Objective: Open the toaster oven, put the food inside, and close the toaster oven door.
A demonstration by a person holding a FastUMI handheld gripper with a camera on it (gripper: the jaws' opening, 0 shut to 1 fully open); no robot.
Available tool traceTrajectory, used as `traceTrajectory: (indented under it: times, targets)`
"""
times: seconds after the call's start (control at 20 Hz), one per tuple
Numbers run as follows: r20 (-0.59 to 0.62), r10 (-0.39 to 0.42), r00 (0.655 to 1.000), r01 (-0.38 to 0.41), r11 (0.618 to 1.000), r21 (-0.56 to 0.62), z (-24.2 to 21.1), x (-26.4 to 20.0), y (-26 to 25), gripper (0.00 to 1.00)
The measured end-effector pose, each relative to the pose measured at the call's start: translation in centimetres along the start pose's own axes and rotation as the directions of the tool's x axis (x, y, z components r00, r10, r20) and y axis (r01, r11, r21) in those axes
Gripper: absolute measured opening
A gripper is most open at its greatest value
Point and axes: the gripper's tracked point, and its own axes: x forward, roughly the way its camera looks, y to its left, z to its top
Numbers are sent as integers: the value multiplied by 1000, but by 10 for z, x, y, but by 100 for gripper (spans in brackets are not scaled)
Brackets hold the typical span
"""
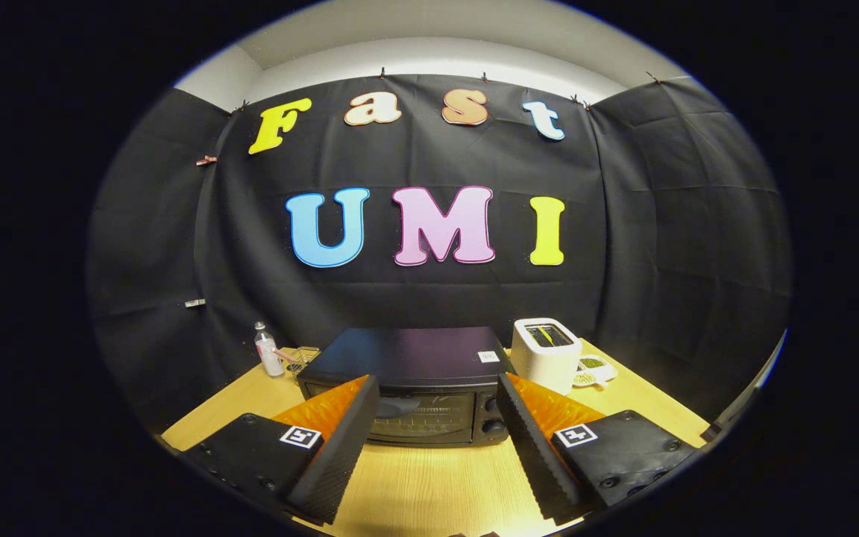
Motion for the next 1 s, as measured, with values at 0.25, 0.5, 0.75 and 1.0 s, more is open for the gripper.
traceTrajectory:
  times: [0.25,0.5,0.75,1.0]
  targets:
    - [-31,6,1000,-6,1000,7,-9,12,6,97]
    - [-75,-12,997,13,1000,12,-19,41,10,97]
    - [-141,-24,990,27,999,24,-39,78,24,97]
    - [-214,-33,976,42,999,33,-71,104,45,97]
